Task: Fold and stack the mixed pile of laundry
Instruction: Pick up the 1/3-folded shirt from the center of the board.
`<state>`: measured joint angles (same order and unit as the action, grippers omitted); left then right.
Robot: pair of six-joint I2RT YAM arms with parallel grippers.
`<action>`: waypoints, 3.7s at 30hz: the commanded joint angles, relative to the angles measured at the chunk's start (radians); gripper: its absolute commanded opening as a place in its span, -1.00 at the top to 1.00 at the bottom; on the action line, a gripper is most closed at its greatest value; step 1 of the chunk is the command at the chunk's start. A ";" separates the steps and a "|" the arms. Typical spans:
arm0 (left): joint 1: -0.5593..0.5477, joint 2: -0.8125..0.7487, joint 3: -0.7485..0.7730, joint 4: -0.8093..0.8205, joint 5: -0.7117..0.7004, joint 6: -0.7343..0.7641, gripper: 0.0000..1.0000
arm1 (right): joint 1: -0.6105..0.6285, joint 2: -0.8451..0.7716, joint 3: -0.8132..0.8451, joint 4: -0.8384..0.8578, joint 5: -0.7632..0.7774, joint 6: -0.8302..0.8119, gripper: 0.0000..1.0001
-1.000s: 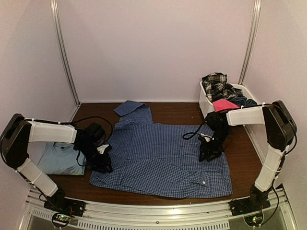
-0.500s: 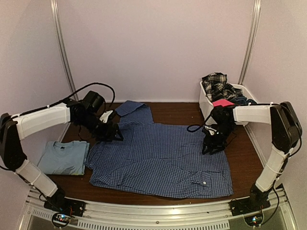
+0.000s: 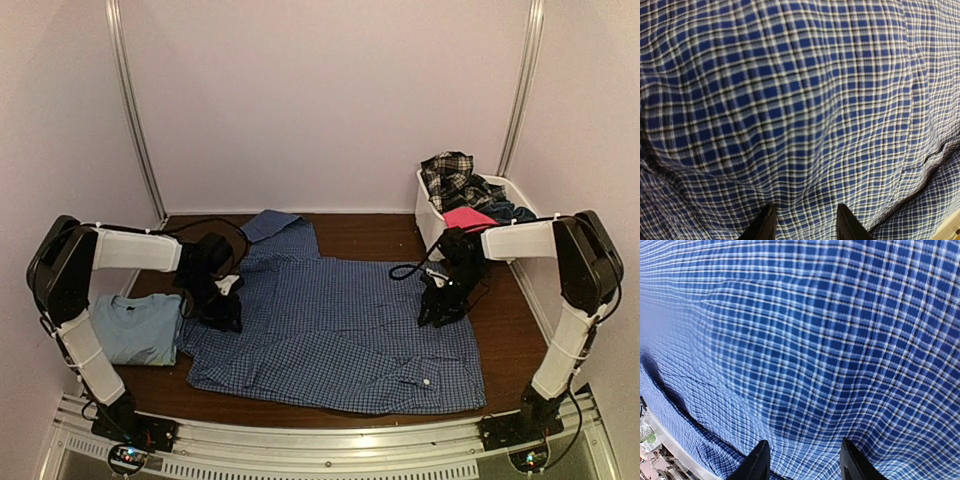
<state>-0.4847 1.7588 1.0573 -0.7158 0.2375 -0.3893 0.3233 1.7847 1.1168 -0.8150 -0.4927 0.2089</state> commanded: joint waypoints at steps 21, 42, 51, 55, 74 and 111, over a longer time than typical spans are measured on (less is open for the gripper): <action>-0.216 -0.126 -0.337 -0.005 0.027 -0.182 0.33 | 0.072 0.050 -0.092 -0.018 0.101 -0.024 0.02; 0.118 -0.285 0.196 0.178 0.007 -0.033 -0.95 | -0.148 -0.335 -0.007 0.347 0.146 0.048 -0.72; 0.186 -0.136 0.266 0.212 -0.034 -0.002 -0.94 | -0.171 -0.209 -0.091 0.533 0.149 0.080 -0.36; 0.192 -0.030 0.292 0.211 -0.063 0.030 -0.73 | -0.158 -0.148 -0.085 0.577 0.258 0.060 -0.27; 0.195 0.369 0.452 0.161 -0.103 0.048 -0.26 | -0.114 0.077 0.008 0.571 0.354 0.007 -0.26; 0.195 0.384 0.499 0.154 -0.121 0.135 -0.22 | 0.010 0.072 0.019 0.548 0.622 -0.337 -0.23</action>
<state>-0.2962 2.1288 1.5284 -0.5766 0.1337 -0.2893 0.3317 1.8366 1.0950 -0.1967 -0.0227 -0.0437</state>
